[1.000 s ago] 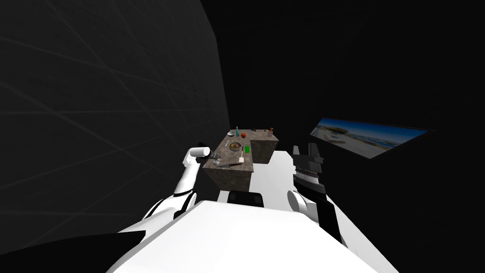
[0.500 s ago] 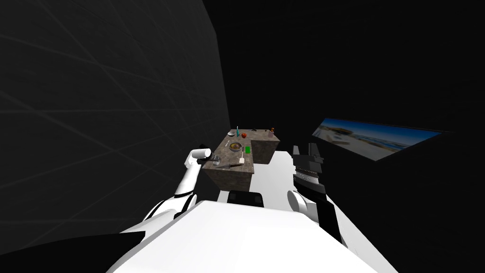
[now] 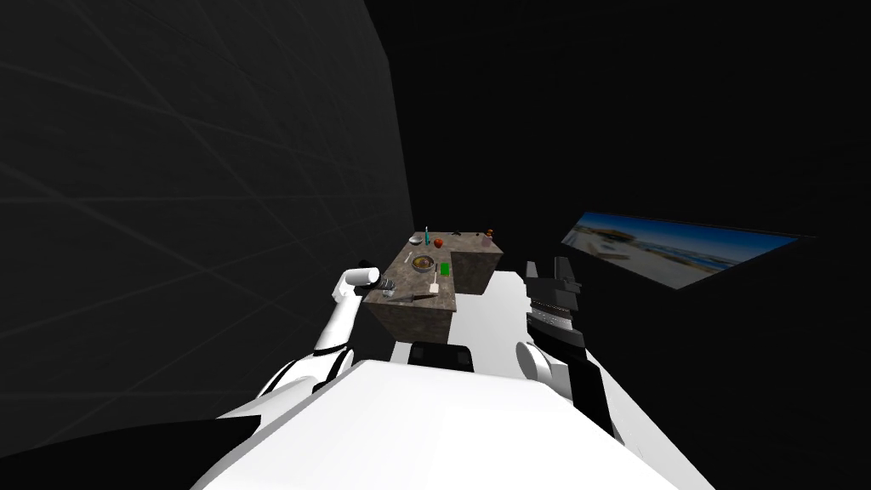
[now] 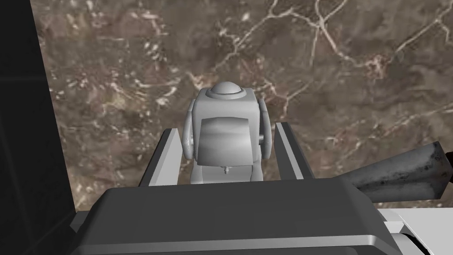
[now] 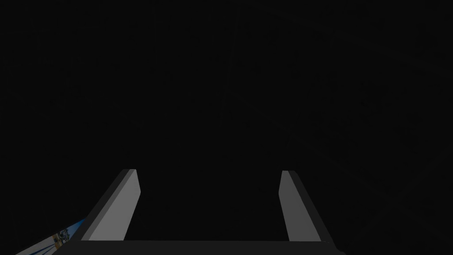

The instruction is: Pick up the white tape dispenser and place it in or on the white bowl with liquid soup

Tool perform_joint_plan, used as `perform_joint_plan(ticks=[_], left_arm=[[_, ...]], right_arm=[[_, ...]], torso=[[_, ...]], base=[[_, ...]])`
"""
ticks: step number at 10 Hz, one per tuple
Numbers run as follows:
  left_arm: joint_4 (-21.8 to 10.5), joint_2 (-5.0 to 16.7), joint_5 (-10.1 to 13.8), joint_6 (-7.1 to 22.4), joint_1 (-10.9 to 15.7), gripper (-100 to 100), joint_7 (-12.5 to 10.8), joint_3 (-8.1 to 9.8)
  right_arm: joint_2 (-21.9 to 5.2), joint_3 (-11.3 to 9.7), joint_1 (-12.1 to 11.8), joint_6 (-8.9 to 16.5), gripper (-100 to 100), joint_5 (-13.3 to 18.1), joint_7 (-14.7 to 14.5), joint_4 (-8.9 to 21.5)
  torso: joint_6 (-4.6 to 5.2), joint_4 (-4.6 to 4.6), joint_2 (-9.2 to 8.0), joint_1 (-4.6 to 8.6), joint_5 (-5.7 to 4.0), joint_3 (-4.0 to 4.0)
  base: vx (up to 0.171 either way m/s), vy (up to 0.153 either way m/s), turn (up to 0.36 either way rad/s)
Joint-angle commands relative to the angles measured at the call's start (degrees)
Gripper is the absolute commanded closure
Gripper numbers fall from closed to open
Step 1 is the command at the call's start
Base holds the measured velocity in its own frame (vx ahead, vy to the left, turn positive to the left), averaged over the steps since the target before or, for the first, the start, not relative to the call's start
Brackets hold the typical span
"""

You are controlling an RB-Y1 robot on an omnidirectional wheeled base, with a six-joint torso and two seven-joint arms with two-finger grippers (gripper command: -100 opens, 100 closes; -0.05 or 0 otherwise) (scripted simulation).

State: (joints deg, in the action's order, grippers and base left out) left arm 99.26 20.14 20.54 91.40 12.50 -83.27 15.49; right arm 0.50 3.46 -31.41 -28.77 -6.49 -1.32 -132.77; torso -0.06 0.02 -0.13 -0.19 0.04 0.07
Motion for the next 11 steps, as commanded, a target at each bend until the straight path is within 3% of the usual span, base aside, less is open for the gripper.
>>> perform_joint_plan(ticks=[1, 2, 3, 4, 6, 7, 8, 11], left_arm=[[0.00, 0.00, 0.00, 0.00, 0.00, 100, 0.00, 0.00], [0.00, 0.00, 0.00, 0.00, 0.00, 100, 0.00, 0.00], [0.00, 0.00, 0.00, 0.00, 0.00, 0, 0.00, 0.00], [1.49, 0.57, 0.47, 1.87, 0.48, 100, -1.03, 0.01], [1.76, 0.57, 0.43, 2.05, 0.55, 100, -1.19, -0.06], [1.86, 0.59, 0.47, 2.25, 0.60, 0, -1.31, -0.07], [2.96, 1.23, 0.96, 1.34, 2.18, 100, -1.13, 0.37], [4.81, 2.76, 2.81, -1.19, 5.44, 100, -0.68, 1.27]], right_arm=[[0.00, 0.00, 0.00, 0.00, 0, 0.00, 0.00, 0.00], [0.00, 0.00, 0.00, 0.00, 0, 0.00, 0.00, 0.00], [0.00, 0.00, 0.00, 0.00, 0, 0.00, 0.00, 0.00], [0.00, 0.00, 0.00, 0.00, 0, 0.00, 0.00, 0.00], [0.00, 0.00, 0.00, 0.00, 0, 0.00, 0.00, 0.00], [0.00, 0.00, 0.00, 0.00, 0, 0.00, 0.00, 0.00], [0.00, 0.00, 0.00, 0.00, 0, 0.00, 0.00, 0.00], [0.00, 0.00, 0.00, 0.00, 0, 0.00, 0.00, 0.00]], torso=[[0.00, 0.00, 0.00, 0.00, 0.00, 0.00], [0.00, 0.00, 0.00, 0.00, 0.00, 0.00], [0.00, 0.00, 0.00, 0.00, 0.00, 0.00], [0.00, 0.00, 0.00, 0.00, 0.00, 0.00], [0.03, 0.03, -0.02, -0.02, -0.01, 0.02], [0.00, 0.01, -0.02, -0.02, 0.01, 0.02], [0.00, 0.01, -0.02, -0.01, 0.00, 0.02], [0.12, 0.11, -0.10, 0.13, -0.06, 0.10]], base=[[0.000, 0.000, 0.000], [0.000, 0.000, 0.000], [0.000, 0.000, 0.000], [0.004, 0.006, -0.038], [-0.001, 0.012, -0.023], [0.000, 0.000, 0.000], [-0.014, -0.007, -0.014], [-0.029, -0.016, -0.040]])
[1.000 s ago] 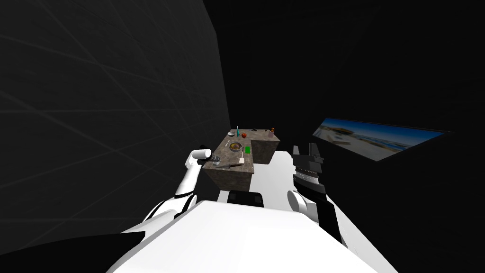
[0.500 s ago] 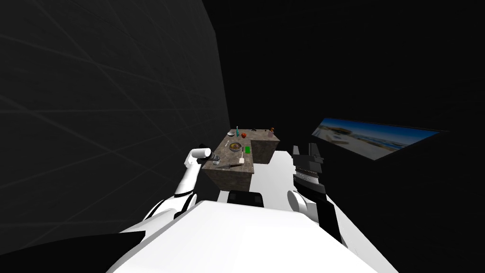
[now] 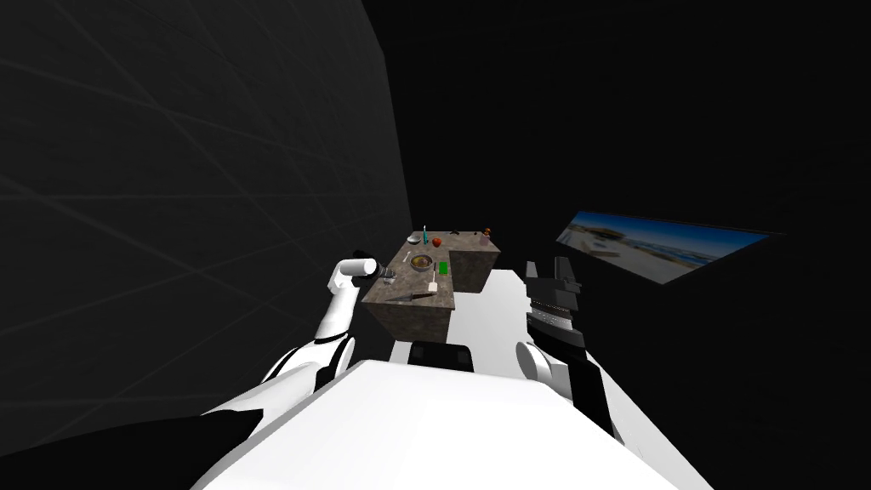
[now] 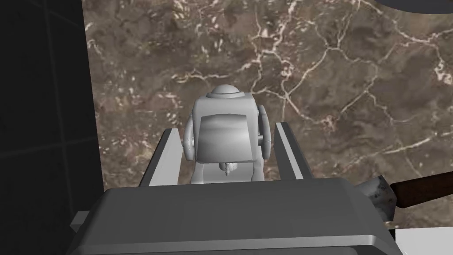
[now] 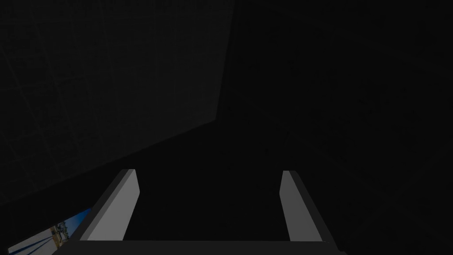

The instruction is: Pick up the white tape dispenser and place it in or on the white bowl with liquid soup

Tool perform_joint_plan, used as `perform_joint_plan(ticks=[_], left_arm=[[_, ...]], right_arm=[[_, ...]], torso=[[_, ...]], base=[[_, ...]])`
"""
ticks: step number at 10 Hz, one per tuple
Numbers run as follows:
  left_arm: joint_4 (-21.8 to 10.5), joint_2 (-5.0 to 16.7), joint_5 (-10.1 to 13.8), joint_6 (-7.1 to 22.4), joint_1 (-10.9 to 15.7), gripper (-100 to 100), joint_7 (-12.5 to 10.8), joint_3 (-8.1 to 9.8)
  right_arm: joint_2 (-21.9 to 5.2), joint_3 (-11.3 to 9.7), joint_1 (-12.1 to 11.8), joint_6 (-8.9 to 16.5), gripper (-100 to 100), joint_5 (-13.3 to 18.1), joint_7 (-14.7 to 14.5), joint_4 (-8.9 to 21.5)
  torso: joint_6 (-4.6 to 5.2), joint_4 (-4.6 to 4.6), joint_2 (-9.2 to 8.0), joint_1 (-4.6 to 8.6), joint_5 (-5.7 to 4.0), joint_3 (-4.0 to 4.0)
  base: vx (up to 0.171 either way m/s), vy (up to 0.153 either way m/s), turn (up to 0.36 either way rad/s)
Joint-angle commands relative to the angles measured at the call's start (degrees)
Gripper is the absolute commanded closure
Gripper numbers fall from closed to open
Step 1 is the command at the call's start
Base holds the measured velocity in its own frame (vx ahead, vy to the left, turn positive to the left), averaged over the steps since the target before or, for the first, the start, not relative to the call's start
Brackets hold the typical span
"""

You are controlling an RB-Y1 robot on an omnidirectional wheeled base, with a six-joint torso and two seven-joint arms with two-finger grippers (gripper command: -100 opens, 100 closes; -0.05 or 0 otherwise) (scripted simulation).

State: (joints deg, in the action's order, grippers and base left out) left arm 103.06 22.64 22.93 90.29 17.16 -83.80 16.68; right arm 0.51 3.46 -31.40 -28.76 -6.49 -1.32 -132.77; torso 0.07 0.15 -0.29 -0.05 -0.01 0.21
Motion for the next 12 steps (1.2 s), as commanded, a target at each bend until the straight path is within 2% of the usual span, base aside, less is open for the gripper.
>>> perform_joint_plan(ticks=[1, 7, 12], left_arm=[[1.48, 0.84, 1.30, -1.08, 1.87, 100, -0.01, 0.34], [1.78, 5.27, 8.41, -7.52, 7.73, 100, 0.14, 1.08], [-2.19, 10.87, 15.32, -11.84, 11.52, 100, -1.42, 0.09]], right_arm=[[0.00, 0.00, 0.00, 0.00, 0, 0.00, 0.00, 0.00], [0.00, 0.00, 0.01, 0.00, 0, 0.00, 0.00, 0.00], [0.00, -0.01, 0.01, 0.00, 0, 0.00, 0.00, 0.00]], torso=[[0.00, 0.00, 0.00, 0.00, 0.00, 0.00], [0.10, 0.04, -0.19, 0.20, -0.08, 0.11], [0.16, 0.03, -0.21, 0.23, -0.05, 0.12]], base=[[-0.044, -0.016, -0.069], [-0.057, -0.035, -0.107], [-0.055, -0.048, -0.172]])
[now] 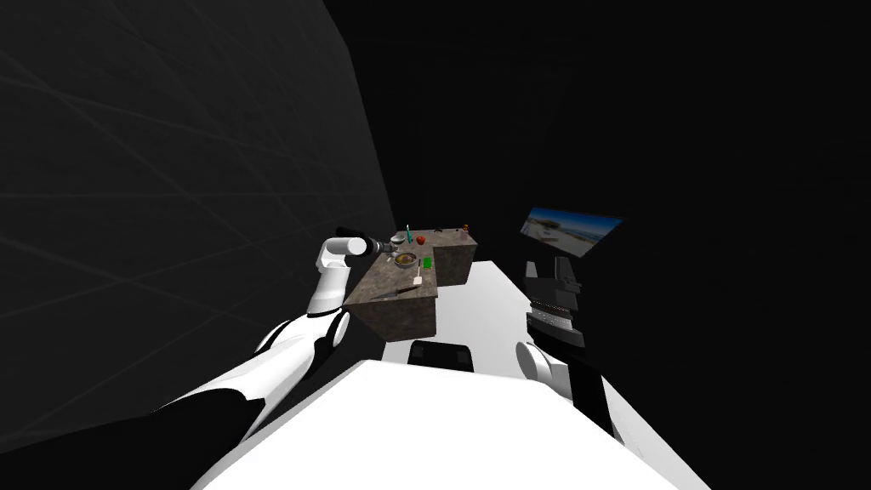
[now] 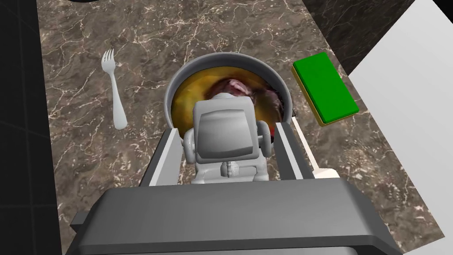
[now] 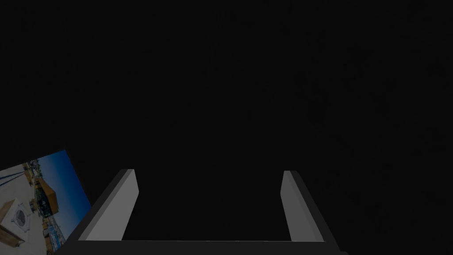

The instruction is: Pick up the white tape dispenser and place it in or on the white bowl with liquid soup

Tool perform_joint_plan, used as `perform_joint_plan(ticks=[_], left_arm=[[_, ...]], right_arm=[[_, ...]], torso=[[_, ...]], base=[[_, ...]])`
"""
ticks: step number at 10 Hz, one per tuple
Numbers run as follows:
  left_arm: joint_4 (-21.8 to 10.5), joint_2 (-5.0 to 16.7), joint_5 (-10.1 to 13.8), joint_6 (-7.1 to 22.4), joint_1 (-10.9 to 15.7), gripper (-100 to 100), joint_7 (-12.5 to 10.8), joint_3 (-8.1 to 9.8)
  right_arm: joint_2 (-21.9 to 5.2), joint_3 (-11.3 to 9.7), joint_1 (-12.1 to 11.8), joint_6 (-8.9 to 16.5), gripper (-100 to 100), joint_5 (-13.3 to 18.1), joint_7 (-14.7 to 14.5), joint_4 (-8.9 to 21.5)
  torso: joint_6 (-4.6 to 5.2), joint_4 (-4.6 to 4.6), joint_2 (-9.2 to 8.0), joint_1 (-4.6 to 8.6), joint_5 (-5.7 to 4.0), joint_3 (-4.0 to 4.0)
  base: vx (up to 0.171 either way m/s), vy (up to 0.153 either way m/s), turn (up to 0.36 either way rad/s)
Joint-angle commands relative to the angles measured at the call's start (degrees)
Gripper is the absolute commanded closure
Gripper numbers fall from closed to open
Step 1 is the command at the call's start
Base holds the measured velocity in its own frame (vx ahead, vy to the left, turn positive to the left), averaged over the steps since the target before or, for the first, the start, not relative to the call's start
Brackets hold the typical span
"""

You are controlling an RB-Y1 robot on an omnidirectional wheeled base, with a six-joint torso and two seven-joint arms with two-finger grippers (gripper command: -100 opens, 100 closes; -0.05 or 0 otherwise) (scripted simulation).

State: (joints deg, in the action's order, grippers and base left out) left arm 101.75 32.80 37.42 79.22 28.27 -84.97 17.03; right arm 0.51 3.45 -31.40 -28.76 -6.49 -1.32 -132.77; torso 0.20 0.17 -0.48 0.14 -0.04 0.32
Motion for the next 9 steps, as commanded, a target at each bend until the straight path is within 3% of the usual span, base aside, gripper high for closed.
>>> perform_joint_plan(ticks=[1, 7, 8, 9], left_arm=[[-2.16, 2.06, 2.17, -1.42, 1.05, 100, -0.77, -0.65], [-11.91, 11.34, 9.22, -3.52, 3.97, 100, -5.09, -4.10], [-12.48, 11.34, 9.22, -3.52, 3.97, 100, -5.09, -4.10], [-14.52, 12.99, 10.19, -3.55, 4.28, 100, -5.99, -4.82]], right_arm=[[0.00, 0.00, 0.00, 0.00, 0, 0.00, 0.00, 0.00], [0.00, 0.00, -0.01, 0.00, 0, 0.00, 0.00, 0.00], [0.00, 0.00, -0.01, 0.00, 0, 0.00, 0.00, 0.00], [0.00, 0.01, -0.02, 0.00, 0, 0.00, 0.00, 0.00]], torso=[[0.00, 0.00, 0.00, 0.00, 0.00, 0.00], [-0.11, -0.03, 0.13, -0.12, 0.05, -0.07], [-0.14, -0.03, 0.14, -0.15, 0.06, -0.08], [-0.27, -0.03, 0.14, -0.25, 0.08, -0.07]], base=[[-0.046, -0.045, -0.225], [-0.024, -0.039, -0.233], [-0.006, -0.016, -0.070], [-0.001, -0.016, -0.138]])
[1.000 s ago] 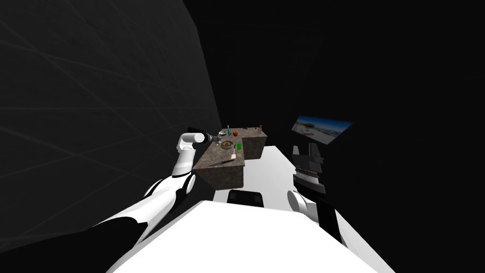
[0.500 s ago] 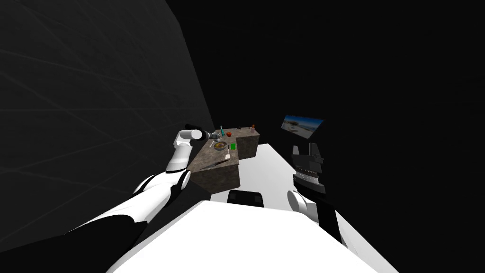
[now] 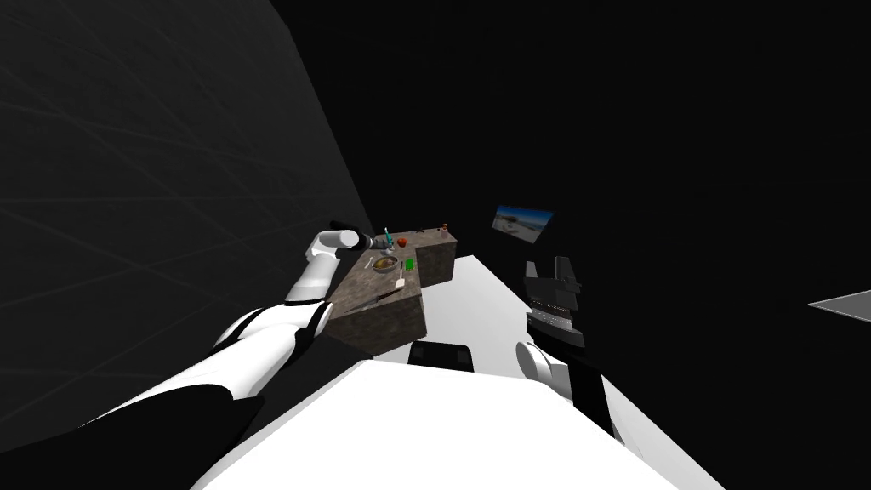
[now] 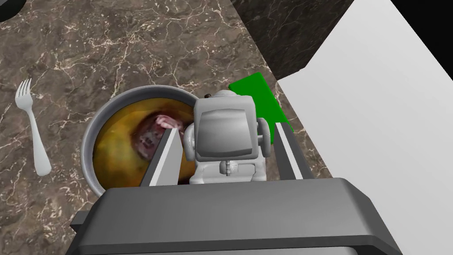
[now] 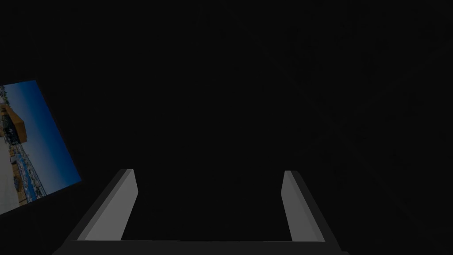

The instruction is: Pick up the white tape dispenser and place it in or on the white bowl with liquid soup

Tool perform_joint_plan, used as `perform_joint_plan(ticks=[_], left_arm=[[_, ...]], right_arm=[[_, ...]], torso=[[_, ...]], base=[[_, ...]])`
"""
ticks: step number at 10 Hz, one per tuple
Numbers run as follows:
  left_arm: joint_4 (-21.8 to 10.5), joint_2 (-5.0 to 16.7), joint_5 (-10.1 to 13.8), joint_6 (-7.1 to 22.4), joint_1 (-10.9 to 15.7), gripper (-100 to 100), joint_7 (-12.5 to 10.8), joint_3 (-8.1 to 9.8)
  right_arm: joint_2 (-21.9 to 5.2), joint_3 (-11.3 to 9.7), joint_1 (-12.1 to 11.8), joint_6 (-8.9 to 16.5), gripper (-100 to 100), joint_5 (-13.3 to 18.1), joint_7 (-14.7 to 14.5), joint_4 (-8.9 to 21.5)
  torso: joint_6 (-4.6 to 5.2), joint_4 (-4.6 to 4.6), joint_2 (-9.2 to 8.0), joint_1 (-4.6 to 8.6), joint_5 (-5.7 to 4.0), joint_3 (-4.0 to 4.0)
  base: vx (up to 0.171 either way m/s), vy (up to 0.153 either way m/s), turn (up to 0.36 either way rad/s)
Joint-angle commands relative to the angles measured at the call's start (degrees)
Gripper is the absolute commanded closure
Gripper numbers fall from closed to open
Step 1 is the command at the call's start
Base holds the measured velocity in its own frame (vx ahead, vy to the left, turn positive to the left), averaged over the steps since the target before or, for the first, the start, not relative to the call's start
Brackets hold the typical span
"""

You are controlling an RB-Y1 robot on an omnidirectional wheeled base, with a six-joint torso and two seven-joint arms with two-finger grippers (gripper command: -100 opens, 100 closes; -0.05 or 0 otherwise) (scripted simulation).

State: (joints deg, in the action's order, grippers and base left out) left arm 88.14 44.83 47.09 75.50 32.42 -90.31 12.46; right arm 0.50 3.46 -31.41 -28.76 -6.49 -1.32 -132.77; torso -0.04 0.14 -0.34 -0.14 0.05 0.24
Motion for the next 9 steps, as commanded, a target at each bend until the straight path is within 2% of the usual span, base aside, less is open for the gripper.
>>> perform_joint_plan(ticks=[1, 2, 5, 6, 9], left_arm=[[-2.86, 2.63, 1.42, 0.22, 0.39, 100, -1.57, -1.01], [-3.02, 2.63, 1.42, 0.22, 0.39, 100, -1.57, -1.01], [-9.14, 7.57, 3.60, 0.92, 0.85, 100, -4.52, -3.47], [-9.68, 7.57, 3.60, 0.92, 0.85, 100, -4.52, -3.47], [-16.12, 12.30, 5.00, 2.32, 0.89, 100, -7.59, -6.06]], right_arm=[[0.00, 0.00, 0.00, 0.00, 0, 0.00, 0.00, 0.00], [0.00, 0.00, 0.00, 0.00, 0, 0.00, 0.00, 0.00], [0.00, 0.00, 0.00, 0.00, 0, 0.00, 0.00, 0.00], [0.00, 0.00, 0.00, 0.00, 0, 0.00, 0.00, 0.00], [0.00, 0.01, -0.01, 0.00, 0, 0.00, 0.00, 0.00]], torso=[[0.00, 0.00, 0.00, 0.00, 0.00, 0.00], [-0.03, 0.00, 0.00, 0.01, 0.00, 0.00], [-0.08, 0.01, 0.02, 0.04, -0.06, 0.00], [-0.11, 0.01, 0.02, 0.05, -0.07, -0.01], [-0.23, 0.01, 0.04, 0.04, -0.10, -0.02]], base=[[0.000, -0.018, -0.216], [-0.003, -0.010, -0.079], [0.003, -0.014, -0.212], [0.007, -0.004, -0.076], [0.016, -0.007, -0.177]])
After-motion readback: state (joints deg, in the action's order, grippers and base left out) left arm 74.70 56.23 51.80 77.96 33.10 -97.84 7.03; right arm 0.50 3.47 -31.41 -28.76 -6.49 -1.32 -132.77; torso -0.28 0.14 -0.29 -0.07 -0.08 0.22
